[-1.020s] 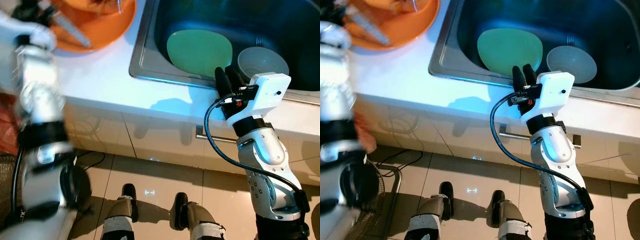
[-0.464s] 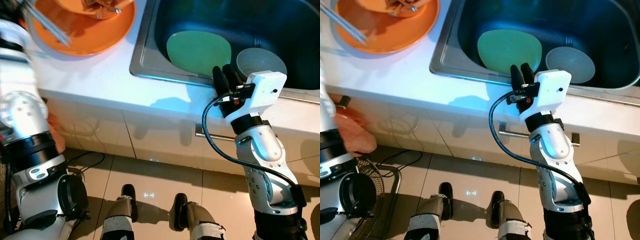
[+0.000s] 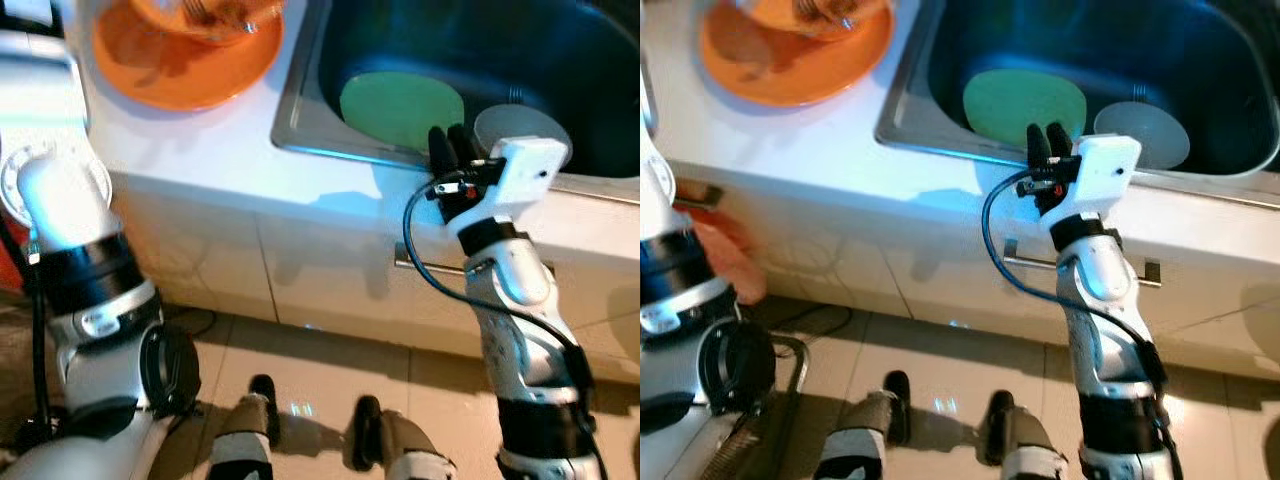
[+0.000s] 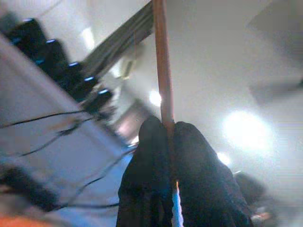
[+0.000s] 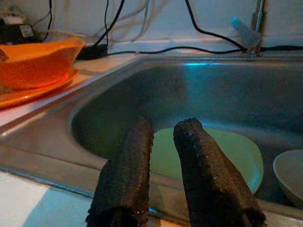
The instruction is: Kitchen organization
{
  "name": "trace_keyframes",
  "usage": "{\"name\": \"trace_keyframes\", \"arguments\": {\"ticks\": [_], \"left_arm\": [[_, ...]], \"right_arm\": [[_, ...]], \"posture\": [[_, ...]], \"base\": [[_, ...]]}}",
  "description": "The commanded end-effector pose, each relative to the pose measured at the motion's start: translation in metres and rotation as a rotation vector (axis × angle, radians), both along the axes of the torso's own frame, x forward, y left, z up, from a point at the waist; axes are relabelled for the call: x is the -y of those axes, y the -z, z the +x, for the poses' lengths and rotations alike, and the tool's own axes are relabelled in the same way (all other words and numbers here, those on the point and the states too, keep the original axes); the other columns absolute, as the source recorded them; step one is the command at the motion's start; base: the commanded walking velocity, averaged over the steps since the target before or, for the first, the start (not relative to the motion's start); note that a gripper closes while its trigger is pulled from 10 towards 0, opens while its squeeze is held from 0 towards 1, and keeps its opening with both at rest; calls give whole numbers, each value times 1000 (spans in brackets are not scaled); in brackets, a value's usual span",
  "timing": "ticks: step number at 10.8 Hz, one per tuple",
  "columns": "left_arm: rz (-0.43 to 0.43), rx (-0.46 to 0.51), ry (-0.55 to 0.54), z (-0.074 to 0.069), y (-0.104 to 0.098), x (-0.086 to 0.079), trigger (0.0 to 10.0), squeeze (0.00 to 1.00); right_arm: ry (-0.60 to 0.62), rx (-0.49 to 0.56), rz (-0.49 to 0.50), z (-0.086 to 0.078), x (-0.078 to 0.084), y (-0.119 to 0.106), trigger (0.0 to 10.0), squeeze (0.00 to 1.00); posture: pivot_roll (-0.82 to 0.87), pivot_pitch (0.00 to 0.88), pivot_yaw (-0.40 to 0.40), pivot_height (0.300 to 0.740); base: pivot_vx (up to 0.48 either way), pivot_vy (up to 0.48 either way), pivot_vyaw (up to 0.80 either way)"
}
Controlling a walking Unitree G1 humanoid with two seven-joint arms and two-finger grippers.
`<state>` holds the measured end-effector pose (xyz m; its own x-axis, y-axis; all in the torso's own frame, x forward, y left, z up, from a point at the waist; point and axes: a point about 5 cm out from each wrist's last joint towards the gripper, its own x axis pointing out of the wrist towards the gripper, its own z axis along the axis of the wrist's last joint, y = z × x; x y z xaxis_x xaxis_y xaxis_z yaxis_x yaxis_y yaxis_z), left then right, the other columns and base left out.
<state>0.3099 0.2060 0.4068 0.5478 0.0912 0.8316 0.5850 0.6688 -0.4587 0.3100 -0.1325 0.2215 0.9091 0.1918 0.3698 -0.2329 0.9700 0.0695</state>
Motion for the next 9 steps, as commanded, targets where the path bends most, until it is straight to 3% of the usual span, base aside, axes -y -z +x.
{"name": "trace_keyframes", "arguments": {"ticks": [1, 3, 4, 5, 6, 7, 9], "left_arm": [[19, 45, 67, -3, -9, 8, 10000, 0], [85, 12, 207, 5, -11, 32, 10000, 0], [128, -107, 352, 22, 6, 67, 10000, 0], [154, -182, 464, 33, 46, 106, 10000, 0], [166, -229, 563, 37, 70, 129, 10000, 0], [172, -311, 657, 43, 94, 146, 10000, 0], [144, -351, 718, 43, 110, 158, 10000, 0]], "right_arm": [[-2, -74, 2, 4, -2, 18, 10000, 0], [-6, -64, 8, 10, -5, 18, 10000, 0], [5, -44, 3, 10, -1, 15, 10000, 0], [22, -33, 6, 10, 2, 14, 10000, 0], [33, -28, 8, 11, 4, 15, 10000, 0], [44, -25, 10, 10, 5, 16, 10000, 0], [57, -24, 13, 9, 8, 17, 10000, 0]], "posture": [[151, 199, 19, 740], [141, 176, 20, 740], [109, 164, 28, 740], [95, 164, 39, 740], [82, 163, 47, 740], [73, 164, 53, 740], [65, 166, 59, 740]], "base": [[0, 0, 0], [0, 0, 0], [0, 0, 0], [0, 0, 0], [0, 0, 0], [0, 0, 0], [0, 0, 0]]}}
